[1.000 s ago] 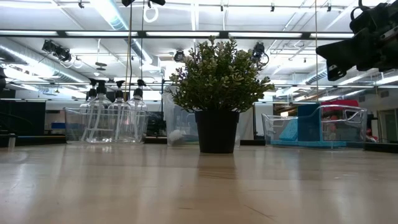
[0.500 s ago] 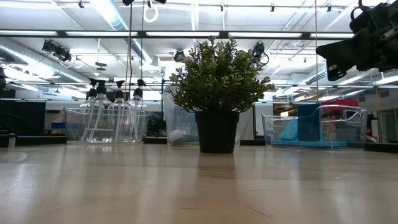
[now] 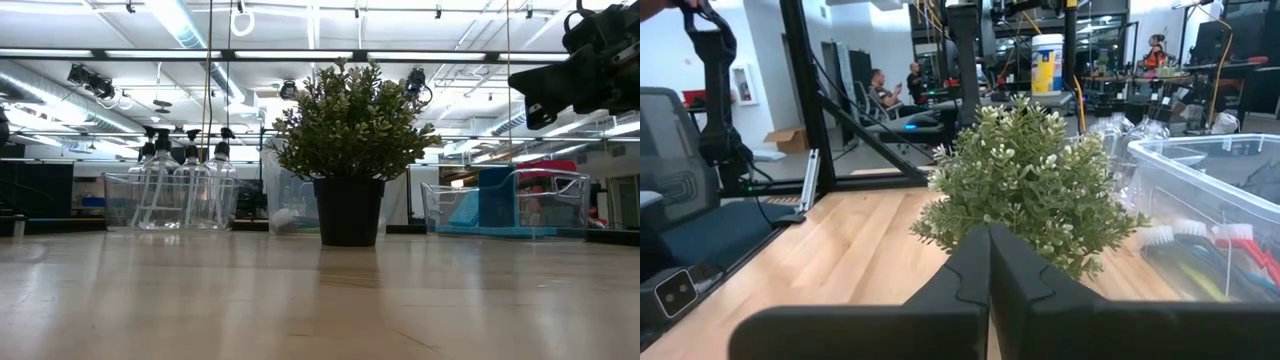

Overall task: Pick & Place Kitchen Sink Supplies
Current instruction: Return to Home Position

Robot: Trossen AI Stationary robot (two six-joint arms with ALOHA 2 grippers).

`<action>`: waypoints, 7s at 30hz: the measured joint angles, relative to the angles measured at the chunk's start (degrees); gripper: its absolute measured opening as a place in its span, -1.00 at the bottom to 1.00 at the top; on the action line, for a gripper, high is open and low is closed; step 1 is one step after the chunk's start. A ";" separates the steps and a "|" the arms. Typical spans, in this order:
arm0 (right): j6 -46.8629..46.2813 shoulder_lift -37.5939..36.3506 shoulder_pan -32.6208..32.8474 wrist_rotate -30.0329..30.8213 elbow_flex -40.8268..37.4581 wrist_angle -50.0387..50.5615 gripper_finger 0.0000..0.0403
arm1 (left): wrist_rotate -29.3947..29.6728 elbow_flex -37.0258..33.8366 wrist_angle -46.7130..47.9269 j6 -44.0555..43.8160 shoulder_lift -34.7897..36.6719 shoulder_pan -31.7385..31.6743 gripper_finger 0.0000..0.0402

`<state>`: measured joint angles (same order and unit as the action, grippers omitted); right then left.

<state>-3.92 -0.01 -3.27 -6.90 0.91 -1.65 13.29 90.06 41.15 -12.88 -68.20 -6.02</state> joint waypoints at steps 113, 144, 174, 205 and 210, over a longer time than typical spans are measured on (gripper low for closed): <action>-0.01 0.00 -0.01 0.01 0.02 -0.02 -0.98 | -8.02 -89.59 -43.22 9.24 68.10 3.84 -0.99; -0.02 0.00 0.00 0.01 0.02 -0.02 -0.98 | -7.69 -89.65 -44.68 -1.91 67.84 3.84 -0.99; -0.01 0.00 0.00 0.02 0.02 -0.01 -0.98 | -7.80 -89.65 -44.97 -1.95 67.84 3.84 -0.99; 0.00 0.00 0.00 0.01 0.02 -0.02 -0.98 | -7.80 -89.67 -44.98 -1.96 67.84 3.85 -0.99; -0.02 0.00 0.00 0.01 0.02 -0.02 -0.98 | -7.80 -89.66 -44.98 -1.95 67.84 3.86 -0.99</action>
<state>-3.94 -0.01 -3.27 -6.90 0.93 -1.67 5.50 0.40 -3.83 -14.83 -0.36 -2.15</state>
